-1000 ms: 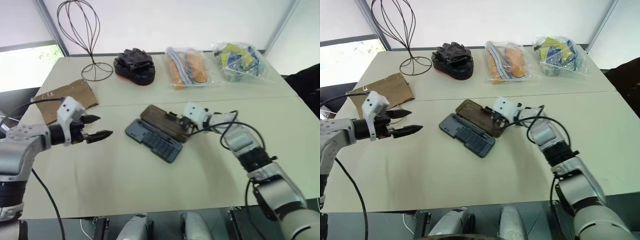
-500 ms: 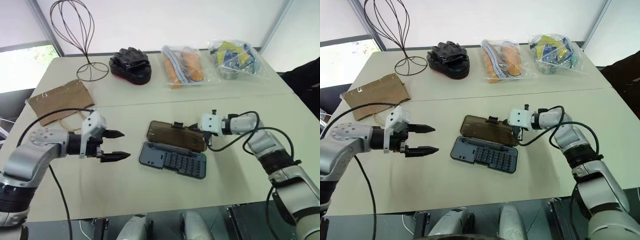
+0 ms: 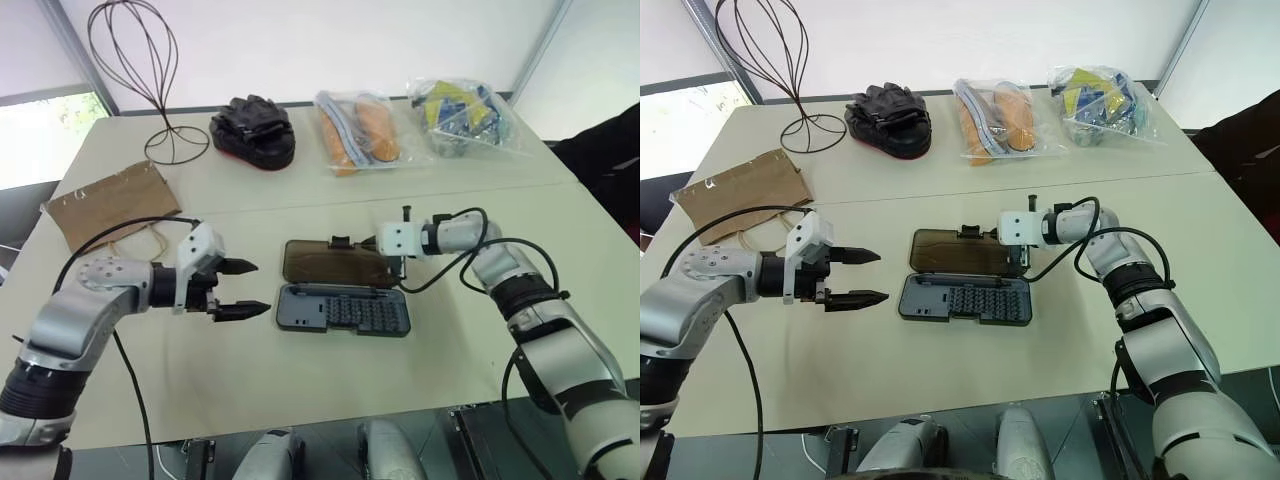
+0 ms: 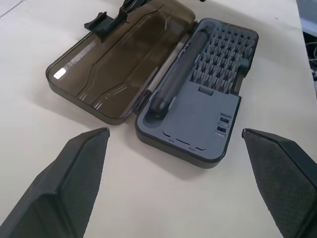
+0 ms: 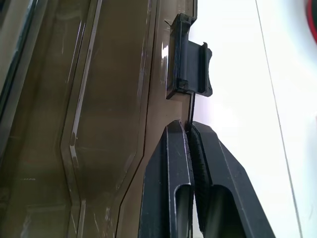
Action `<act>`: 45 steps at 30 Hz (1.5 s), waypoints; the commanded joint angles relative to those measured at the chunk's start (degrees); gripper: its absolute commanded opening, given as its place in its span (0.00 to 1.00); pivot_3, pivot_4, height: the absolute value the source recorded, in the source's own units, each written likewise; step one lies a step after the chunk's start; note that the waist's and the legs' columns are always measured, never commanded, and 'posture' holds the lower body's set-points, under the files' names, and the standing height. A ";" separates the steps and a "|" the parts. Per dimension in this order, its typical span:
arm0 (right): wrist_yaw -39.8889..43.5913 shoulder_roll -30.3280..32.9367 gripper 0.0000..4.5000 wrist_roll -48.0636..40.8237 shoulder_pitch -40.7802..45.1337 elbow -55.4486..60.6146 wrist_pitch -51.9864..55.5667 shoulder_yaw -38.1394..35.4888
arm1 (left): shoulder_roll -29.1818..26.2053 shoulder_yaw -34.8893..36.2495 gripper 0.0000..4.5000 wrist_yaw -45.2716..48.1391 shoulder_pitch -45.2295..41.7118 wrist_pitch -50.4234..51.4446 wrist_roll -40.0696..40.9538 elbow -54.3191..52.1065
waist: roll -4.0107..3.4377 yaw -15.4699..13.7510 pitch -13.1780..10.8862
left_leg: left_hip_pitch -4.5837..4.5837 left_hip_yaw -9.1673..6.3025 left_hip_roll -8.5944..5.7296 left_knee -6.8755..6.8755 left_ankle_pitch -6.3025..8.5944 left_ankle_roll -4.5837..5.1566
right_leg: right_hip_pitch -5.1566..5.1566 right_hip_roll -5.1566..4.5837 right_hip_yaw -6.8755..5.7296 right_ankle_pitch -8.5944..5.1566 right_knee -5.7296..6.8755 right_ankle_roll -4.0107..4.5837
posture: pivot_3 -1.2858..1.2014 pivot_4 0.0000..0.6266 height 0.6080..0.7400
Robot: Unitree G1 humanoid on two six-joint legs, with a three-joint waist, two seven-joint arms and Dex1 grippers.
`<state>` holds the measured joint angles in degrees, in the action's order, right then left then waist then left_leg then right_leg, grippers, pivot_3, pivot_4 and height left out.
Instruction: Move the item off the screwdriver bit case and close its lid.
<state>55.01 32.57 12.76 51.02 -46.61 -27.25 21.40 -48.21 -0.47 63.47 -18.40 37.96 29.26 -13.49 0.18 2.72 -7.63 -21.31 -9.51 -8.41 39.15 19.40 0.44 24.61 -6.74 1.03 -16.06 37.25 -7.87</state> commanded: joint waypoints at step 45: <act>-2.30 0.38 1.00 -14.80 -9.01 32.23 46.65 -11.73 | 14.54 -22.22 0.01 7.08 -9.88 -36.19 -25.60 30.68 | -0.07 -1.53 0.20 | 0.04 0.10 -0.05 0.30 0.00 0.01 | -0.16 -0.07 0.01 0.00 0.08 -0.01 | 0.52 0.24 1.00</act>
<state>51.30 33.10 -1.36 39.90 -13.46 19.28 9.83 -32.02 -20.54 70.54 -31.12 0.37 7.98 14.14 0.11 1.18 -7.43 -21.27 -9.42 -8.45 39.45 19.40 0.45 24.44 -6.81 1.03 -16.05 37.33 -7.88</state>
